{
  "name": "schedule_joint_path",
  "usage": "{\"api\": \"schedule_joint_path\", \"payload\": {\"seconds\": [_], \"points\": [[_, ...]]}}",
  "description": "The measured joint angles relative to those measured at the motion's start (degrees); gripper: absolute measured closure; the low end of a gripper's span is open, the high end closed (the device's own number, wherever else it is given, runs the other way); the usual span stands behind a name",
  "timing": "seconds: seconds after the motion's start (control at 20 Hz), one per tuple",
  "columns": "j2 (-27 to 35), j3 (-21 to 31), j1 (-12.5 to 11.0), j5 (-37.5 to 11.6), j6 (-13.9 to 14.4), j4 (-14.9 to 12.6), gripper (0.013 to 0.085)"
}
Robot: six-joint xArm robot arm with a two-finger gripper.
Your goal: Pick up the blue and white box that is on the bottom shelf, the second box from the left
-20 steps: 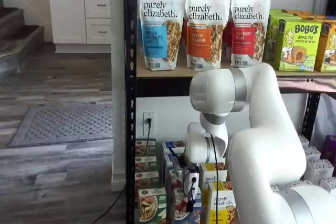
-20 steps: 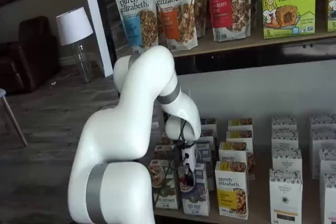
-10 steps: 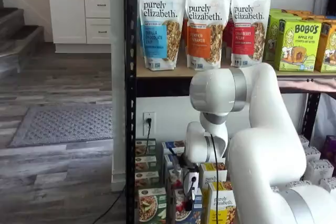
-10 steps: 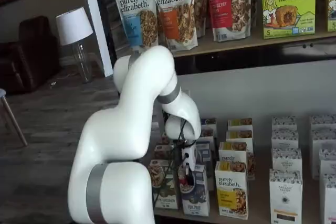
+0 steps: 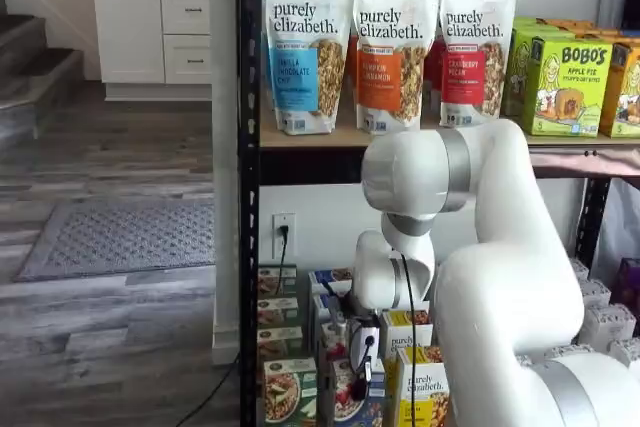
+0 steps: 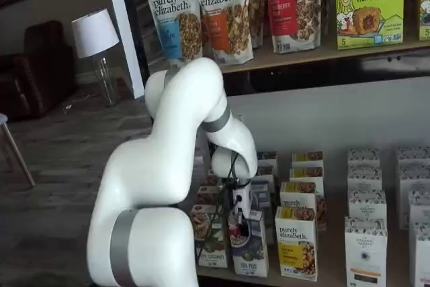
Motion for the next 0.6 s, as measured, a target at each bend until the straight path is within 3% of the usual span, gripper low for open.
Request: {"api": "schedule_joint_path", "payload": {"seconds": [0.3,0.6], "points": [[-0.3,0.54,-0.14,-0.66,1.12,-1.42,0.049],[-1.48,2.21,-0.28,-1.15,0.35,-0.75,0.049]]}}
